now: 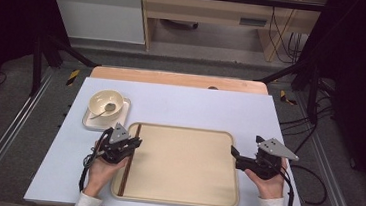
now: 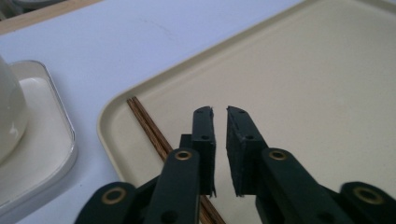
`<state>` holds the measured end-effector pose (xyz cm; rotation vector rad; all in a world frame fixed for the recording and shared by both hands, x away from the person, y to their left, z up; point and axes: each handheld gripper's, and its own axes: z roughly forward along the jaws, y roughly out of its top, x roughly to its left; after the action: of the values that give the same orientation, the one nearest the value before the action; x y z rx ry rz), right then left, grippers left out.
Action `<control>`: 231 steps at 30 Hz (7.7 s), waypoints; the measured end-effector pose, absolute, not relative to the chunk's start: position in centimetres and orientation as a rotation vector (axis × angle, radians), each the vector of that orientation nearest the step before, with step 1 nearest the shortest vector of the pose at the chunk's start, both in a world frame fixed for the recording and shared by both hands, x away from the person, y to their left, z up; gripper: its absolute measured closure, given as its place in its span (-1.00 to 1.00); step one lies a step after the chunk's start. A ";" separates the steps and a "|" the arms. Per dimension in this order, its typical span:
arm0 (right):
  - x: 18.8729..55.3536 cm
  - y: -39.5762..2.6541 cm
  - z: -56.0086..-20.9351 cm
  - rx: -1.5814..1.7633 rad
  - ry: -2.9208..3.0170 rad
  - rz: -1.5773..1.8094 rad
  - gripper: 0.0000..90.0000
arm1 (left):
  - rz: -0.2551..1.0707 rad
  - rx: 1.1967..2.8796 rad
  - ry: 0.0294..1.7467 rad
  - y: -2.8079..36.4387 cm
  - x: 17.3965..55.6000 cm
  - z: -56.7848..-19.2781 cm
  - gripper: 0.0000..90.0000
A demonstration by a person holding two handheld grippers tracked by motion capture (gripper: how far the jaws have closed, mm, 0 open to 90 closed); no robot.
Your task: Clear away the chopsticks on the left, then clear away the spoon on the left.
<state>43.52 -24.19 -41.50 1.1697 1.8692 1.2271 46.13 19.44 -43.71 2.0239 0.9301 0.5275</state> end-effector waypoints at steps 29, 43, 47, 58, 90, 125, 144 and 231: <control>43.5 -24.0 -41.5 1.202 1.870 1.227 -0.88 | 0.631 1.861 1.069 27.6 43.6 -42.4 -0.09; 43.4 -23.6 -41.8 1.185 1.889 1.198 -0.86 | 0.668 1.819 1.152 30.9 44.4 -42.5 -0.31; 43.4 -23.5 -41.7 1.180 1.890 1.198 -0.86 | 0.683 1.805 1.161 31.4 45.0 -42.4 -0.39; 43.4 -23.4 -41.7 1.179 1.883 1.186 -0.85 | 0.727 1.770 1.213 32.4 46.6 -42.5 -0.47; 43.7 -23.1 -42.2 1.175 1.912 1.160 -0.82 | 0.763 1.839 1.080 32.1 49.6 -43.1 0.32; 43.8 -23.0 -42.4 1.175 1.917 1.148 -0.82 | 0.786 1.829 1.085 31.9 48.7 -42.4 0.96; 43.9 -22.9 -42.6 1.169 1.928 1.140 -0.82 | 0.806 1.751 1.068 32.2 47.8 -41.6 0.98; 43.6 -23.4 -42.2 1.177 1.904 1.151 -0.83 | 0.867 2.112 0.644 19.3 42.1 -42.8 0.97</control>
<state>43.59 -23.41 -42.16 1.1768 1.9036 1.1505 42.10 19.30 -42.80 2.1122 0.6436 0.8670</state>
